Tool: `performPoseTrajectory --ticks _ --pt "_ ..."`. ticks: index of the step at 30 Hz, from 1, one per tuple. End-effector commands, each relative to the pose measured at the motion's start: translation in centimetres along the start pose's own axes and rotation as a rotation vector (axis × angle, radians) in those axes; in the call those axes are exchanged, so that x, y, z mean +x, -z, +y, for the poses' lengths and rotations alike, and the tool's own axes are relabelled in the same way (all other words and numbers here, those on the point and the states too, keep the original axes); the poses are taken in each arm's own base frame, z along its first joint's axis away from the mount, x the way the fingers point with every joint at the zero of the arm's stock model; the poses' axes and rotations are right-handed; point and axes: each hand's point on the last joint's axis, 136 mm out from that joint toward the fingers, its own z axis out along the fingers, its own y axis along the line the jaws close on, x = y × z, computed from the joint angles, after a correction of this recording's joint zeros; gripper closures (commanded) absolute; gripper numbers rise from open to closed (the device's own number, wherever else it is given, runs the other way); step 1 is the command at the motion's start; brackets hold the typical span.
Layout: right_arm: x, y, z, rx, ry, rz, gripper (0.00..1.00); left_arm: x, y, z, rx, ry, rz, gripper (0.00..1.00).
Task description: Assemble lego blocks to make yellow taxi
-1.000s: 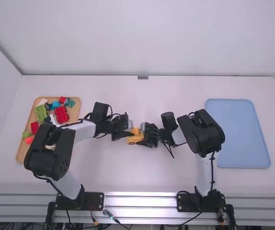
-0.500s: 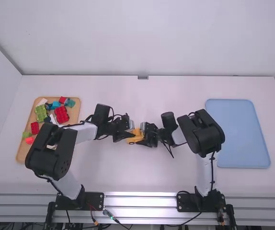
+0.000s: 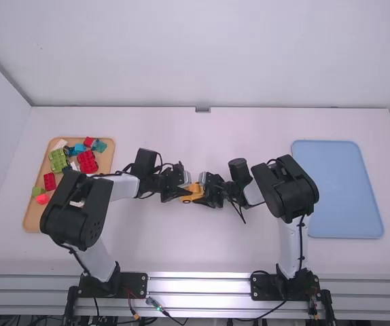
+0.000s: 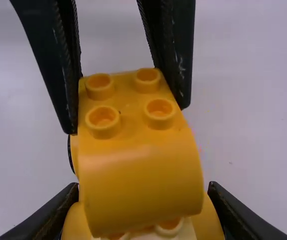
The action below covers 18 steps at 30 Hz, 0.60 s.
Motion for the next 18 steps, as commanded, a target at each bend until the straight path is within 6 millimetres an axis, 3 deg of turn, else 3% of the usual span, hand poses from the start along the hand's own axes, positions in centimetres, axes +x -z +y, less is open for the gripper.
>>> performPoseTrajectory --ticks 1,5,18 --pt "0.47 -0.17 -0.10 0.007 -0.016 0.017 0.68 0.50 -0.41 -0.92 0.034 0.027 -0.013 0.98" --pt "0.47 -0.17 -0.10 0.007 -0.016 0.017 0.68 1.27 -1.01 -0.78 0.037 0.031 -0.016 0.98" --pt "0.47 -0.17 -0.10 0.007 -0.013 0.017 0.67 0.91 -1.24 -1.53 0.099 0.021 -0.002 0.98"
